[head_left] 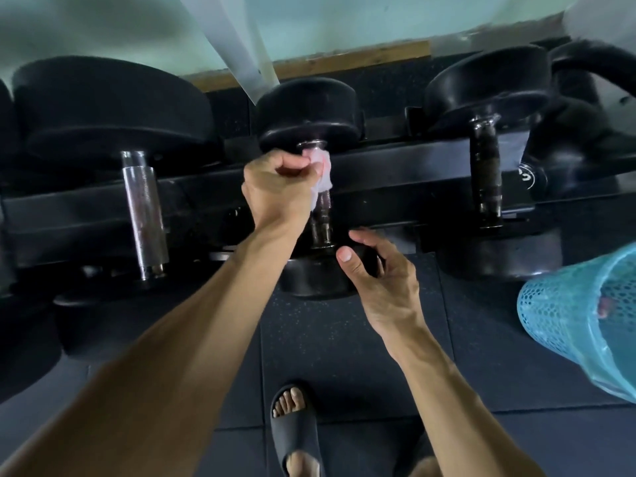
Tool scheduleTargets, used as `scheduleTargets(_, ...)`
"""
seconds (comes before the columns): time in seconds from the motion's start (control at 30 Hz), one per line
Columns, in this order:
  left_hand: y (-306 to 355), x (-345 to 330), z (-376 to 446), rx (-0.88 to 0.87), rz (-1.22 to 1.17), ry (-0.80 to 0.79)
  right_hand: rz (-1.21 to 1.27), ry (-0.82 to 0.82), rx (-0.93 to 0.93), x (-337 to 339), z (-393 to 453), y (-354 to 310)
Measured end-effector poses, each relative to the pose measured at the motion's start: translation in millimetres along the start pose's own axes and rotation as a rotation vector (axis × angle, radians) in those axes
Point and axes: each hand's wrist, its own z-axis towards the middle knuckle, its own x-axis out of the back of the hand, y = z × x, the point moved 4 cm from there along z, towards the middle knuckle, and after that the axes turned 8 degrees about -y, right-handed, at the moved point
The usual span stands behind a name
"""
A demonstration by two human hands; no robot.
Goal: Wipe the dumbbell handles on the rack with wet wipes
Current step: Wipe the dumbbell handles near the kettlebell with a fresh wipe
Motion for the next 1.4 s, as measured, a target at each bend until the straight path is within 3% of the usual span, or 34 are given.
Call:
scheduleTargets(0.13,-12.0,6.0,-24.7,-0.009,0.132,-0.204,0.029,-0.01,0.01,-0.8,0.0,-2.5)
scheduleTargets(0.37,4.0,0.7,7.7,-0.085,0.081,-0.012,0.042,-0.021,0.014,0.2,1.5,1.6)
scheduleTargets(0.53,-8.9,7.6,-21.0,-0.079,0.216,-0.313,0.04,-0.016,0.016,0.2,2.8,2.1)
scheduleTargets(0.77,8.7,-5.9,2.2,-0.331,0.297,-0.02,0.016,-0.02,0.015,0.6,2.0,1.4)
scheduleTargets(1.0,-1.4,3.6,-33.8,-0.398,0.488,-0.512,0.004,-0.049,-0.004,4.0,1.5,-2.6)
scheduleTargets(1.2,18.0,-2.3,1.3,-0.559,0.589,-0.262,-0.011,-0.049,-0.03,2.0,-1.1,2.7)
scheduleTargets(1.27,15.4,-3.2,-10.9,-0.56,0.602,-0.404,-0.01,-0.048,-0.032,3.4,-1.0,4.1)
scheduleTargets(1.33,4.4,-4.0,-25.1,-0.431,0.713,-0.567,-0.036,-0.053,-0.038,4.5,-1.2,2.3)
scheduleTargets(1.4,-4.6,-6.1,-25.3,-0.288,0.82,-0.625,-0.056,-0.065,-0.05,5.3,-1.5,0.0)
